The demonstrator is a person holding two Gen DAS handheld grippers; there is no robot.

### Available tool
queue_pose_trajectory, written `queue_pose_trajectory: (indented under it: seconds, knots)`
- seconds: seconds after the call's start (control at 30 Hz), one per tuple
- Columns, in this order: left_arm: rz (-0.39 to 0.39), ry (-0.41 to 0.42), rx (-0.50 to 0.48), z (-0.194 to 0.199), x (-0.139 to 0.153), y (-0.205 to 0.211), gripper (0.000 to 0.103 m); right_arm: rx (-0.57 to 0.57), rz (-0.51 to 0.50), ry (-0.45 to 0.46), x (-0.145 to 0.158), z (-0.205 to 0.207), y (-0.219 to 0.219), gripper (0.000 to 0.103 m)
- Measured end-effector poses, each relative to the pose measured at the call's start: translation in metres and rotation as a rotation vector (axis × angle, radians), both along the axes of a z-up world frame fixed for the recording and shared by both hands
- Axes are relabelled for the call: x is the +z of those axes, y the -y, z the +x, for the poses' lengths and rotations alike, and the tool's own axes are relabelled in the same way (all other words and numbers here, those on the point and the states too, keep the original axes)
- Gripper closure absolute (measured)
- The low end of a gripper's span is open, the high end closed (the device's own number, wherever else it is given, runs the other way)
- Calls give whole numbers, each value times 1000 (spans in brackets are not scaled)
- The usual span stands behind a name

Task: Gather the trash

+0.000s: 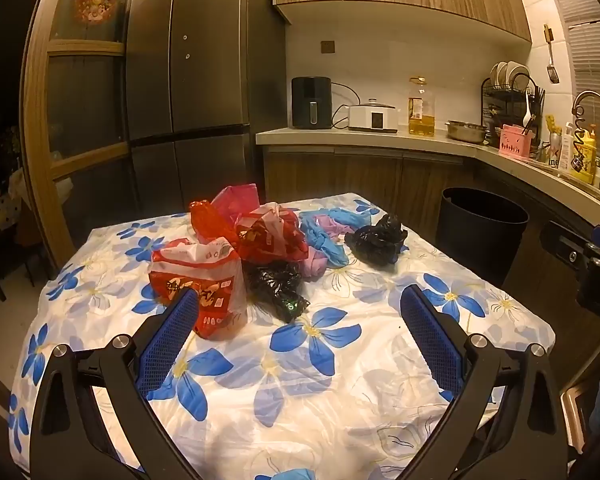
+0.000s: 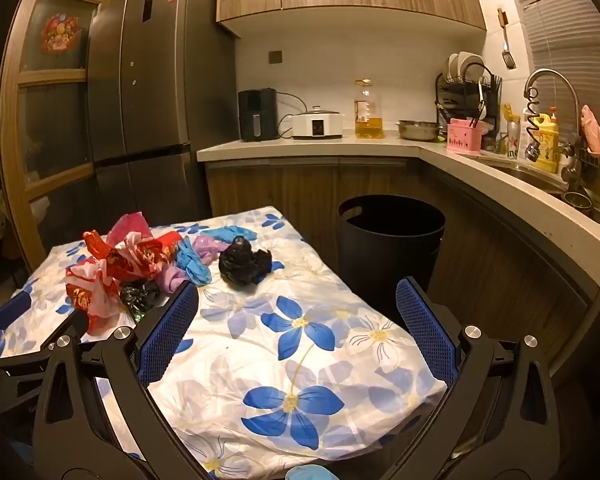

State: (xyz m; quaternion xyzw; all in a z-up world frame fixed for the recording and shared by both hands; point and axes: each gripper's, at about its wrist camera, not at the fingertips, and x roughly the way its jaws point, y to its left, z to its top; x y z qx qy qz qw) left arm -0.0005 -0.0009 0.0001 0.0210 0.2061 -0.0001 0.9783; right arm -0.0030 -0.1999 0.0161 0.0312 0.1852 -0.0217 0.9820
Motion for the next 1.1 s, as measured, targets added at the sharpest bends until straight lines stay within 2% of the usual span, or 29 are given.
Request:
queue_pose_trajectory:
  seconds: [1.1]
  knots:
    - [-19,3,-5,-6,4,2,6,0,-1,6,7,-1,3,5]
